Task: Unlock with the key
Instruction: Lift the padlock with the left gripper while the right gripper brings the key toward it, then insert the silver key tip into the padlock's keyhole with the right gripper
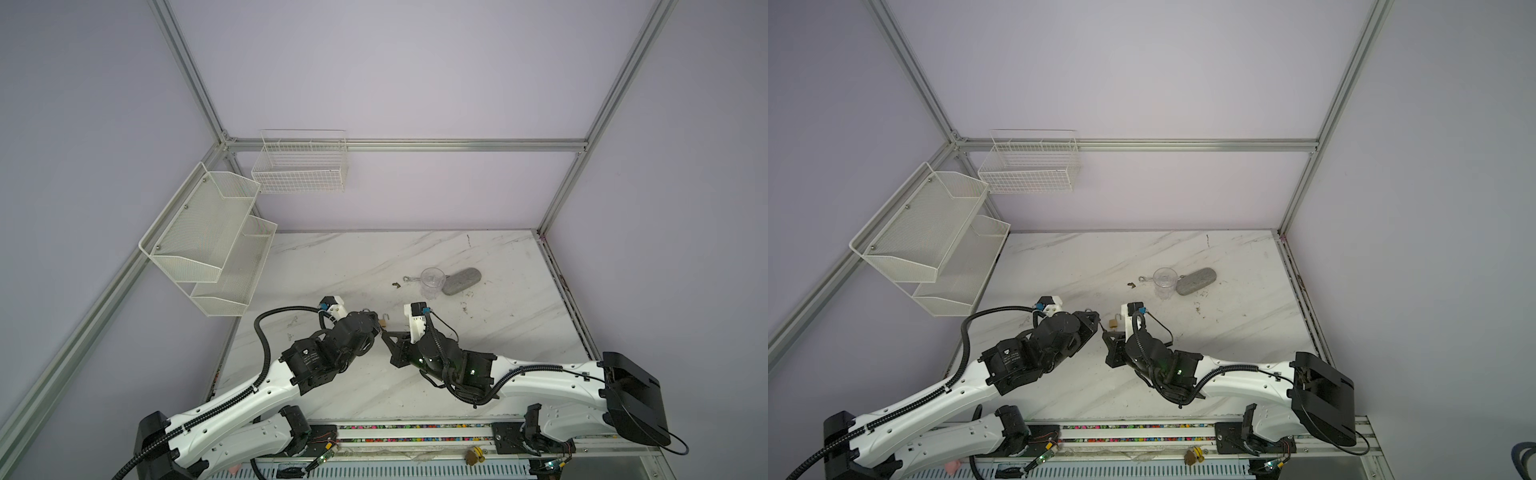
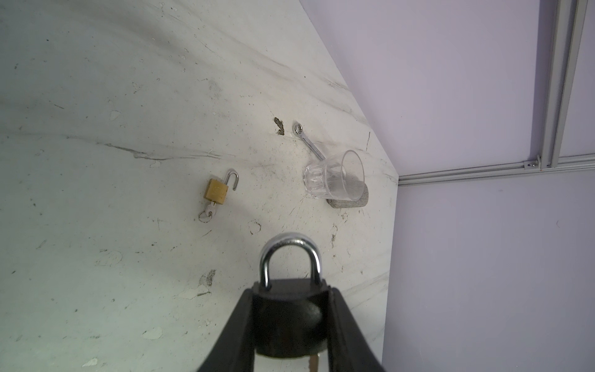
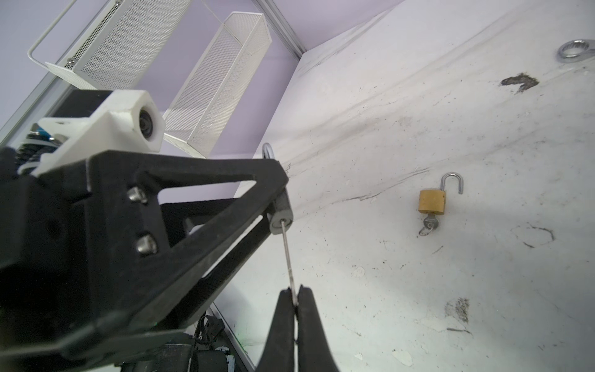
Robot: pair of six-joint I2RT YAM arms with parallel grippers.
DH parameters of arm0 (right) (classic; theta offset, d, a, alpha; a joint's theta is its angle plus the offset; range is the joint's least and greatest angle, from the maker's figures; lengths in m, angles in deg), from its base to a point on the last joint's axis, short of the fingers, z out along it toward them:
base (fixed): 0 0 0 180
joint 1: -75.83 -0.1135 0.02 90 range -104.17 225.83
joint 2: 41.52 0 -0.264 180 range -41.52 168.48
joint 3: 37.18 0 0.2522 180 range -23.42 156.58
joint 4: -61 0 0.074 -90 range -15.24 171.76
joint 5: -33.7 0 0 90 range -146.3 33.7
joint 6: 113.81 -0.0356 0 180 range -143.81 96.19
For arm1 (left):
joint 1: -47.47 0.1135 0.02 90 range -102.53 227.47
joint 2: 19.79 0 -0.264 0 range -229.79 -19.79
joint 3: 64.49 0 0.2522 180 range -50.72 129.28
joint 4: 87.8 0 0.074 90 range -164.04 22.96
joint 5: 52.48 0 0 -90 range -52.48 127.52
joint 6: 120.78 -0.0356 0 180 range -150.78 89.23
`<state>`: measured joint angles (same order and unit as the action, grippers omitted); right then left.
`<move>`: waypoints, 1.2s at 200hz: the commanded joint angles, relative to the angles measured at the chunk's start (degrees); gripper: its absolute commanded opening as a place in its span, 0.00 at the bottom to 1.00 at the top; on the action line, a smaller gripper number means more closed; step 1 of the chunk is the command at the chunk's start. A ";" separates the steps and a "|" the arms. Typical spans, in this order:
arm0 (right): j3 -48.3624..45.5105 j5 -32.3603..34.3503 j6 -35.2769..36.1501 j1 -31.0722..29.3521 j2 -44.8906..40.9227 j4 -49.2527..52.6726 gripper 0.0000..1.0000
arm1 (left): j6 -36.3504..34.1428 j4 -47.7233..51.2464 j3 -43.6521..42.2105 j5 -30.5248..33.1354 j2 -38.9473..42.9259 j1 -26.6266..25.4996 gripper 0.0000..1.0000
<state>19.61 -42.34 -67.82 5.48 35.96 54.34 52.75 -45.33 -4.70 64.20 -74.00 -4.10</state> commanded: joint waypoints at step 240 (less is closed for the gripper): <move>2.38 0.83 2.91 -0.31 -0.79 0.75 0.00 | -0.01 -3.30 1.20 3.34 3.68 -0.81 0.00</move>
<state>21.66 -40.90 -65.98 5.31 34.43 55.08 52.69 -46.23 -4.70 65.92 -70.53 -4.73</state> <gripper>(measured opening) 0.054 0.305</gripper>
